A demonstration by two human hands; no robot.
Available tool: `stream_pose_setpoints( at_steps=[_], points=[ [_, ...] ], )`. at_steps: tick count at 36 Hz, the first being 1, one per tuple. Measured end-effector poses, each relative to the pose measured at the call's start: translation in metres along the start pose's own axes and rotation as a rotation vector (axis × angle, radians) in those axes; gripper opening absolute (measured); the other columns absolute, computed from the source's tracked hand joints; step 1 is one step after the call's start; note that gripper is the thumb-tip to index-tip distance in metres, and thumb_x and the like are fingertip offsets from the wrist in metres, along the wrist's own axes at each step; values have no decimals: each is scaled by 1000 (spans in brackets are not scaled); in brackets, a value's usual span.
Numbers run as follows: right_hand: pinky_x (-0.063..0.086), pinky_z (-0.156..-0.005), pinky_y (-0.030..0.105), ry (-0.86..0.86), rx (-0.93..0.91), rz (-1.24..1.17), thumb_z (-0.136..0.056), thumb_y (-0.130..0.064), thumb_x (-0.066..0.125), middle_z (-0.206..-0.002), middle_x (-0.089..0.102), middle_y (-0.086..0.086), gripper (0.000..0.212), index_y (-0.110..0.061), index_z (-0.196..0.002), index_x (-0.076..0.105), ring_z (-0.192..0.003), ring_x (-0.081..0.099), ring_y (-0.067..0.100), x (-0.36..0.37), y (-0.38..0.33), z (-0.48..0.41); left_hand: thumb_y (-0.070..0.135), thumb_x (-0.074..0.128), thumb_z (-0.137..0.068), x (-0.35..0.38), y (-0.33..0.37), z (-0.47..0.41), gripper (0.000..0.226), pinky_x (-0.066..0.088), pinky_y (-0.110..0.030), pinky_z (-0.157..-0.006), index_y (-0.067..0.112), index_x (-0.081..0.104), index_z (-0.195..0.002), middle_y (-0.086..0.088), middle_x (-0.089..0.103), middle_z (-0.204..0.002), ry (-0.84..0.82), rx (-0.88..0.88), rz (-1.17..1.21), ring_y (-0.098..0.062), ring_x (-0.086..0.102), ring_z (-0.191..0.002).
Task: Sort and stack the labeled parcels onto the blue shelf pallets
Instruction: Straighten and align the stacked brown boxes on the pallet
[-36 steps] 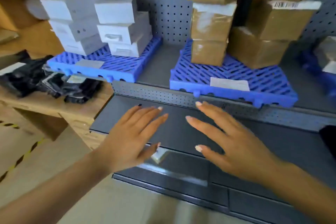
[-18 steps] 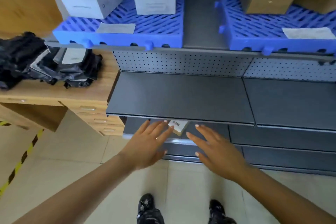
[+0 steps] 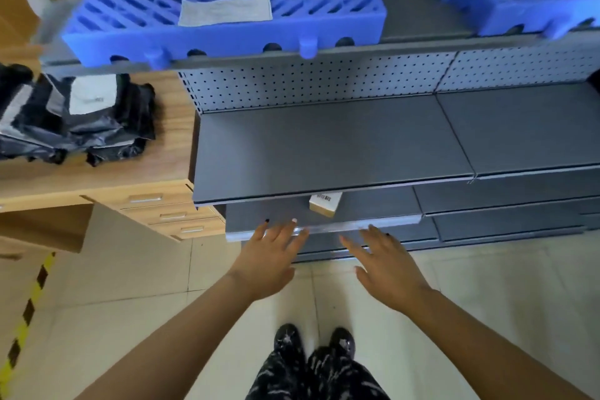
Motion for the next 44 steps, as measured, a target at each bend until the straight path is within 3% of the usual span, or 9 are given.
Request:
stream_pose_setpoints(
  at_steps=[6, 12, 16, 18, 25, 29, 31, 34, 44],
  points=[
    [48, -90, 52, -37, 54, 6, -66, -34, 83, -122, 63, 17, 69, -22, -130, 58, -117, 57, 38, 39, 16, -7, 41, 42, -98, 24, 3, -21, 72, 5, -45, -119, 18, 1, -153, -10, 6, -160, -114, -44, 44, -28, 8, -147],
    [11, -116, 46, -100, 61, -30, -101, -36, 38, -157, 16, 13, 60, -29, -152, 8, -146, 8, 33, 92, 24, -30, 40, 41, -99, 71, -1, -59, 70, 11, -45, -119, 17, 3, -153, -8, 15, -159, -136, -55, 14, -27, 17, -145],
    [45, -93, 51, -112, 75, -34, -72, -35, 79, -127, 59, 19, 74, -23, -138, 48, -121, 53, 39, 138, 34, -58, 44, 41, -98, 103, -12, -99, 71, 15, -48, -117, 15, 5, -152, -11, 20, -157, -158, -132, -42, -29, 23, -142],
    [50, -87, 52, -93, 83, -52, -66, -32, 83, -119, 64, 19, 76, -21, -135, 52, -113, 59, 39, 163, 42, -77, 43, 45, -97, 120, -17, -123, 73, 17, -46, -116, 16, 5, -151, -10, 24, -154, -139, -149, -26, -29, 27, -139],
    [48, -91, 52, 63, 94, -91, -69, -34, 82, -118, 64, 20, 89, -21, -145, 36, -114, 58, 40, 234, 68, -158, 43, 52, -91, 180, -33, -207, 86, 15, -45, -114, 18, -3, -152, -8, 23, -155, -72, -185, -11, -28, 28, -139],
    [24, -112, 50, 114, 96, -109, -92, -39, 55, -146, 38, 18, 80, -30, -152, 3, -138, 30, 37, 261, 78, -204, 48, 59, -86, 218, -41, -253, 103, 8, -49, -115, 16, -15, -150, -10, 12, -159, -22, -210, 17, -30, 18, -144],
    [24, -112, 50, 173, 76, -134, -91, -42, 54, -145, 39, 18, 85, -30, -151, -4, -137, 31, 38, 275, 83, -222, 47, 61, -85, 233, -45, -272, 103, 9, -47, -116, 18, -14, -151, -9, 10, -159, 7, -201, 34, -29, 15, -144],
    [37, -104, 53, 220, 33, -182, -84, -44, 63, -132, 52, 21, 98, -30, -149, -9, -124, 46, 41, 295, 87, -246, 46, 60, -87, 253, -53, -293, 102, 10, -46, -115, 20, -15, -151, -9, 11, -159, 18, -207, 64, -31, 16, -143],
    [35, -107, 53, 298, 52, -544, -93, -27, 56, -145, 40, 16, 82, -35, -148, -4, -135, 36, 34, 295, 89, -256, 28, 52, -96, 263, -36, -304, 78, 13, -53, -115, 18, 0, -153, -18, 28, -150, 145, -278, 148, -36, 28, -138]
  ],
)
Point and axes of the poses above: each hand's wrist, its own z-axis away from the middle knuckle, its own x-axis out of the palm, y = z × x, the point moved 1 cm from there along -z, towards the middle knuckle
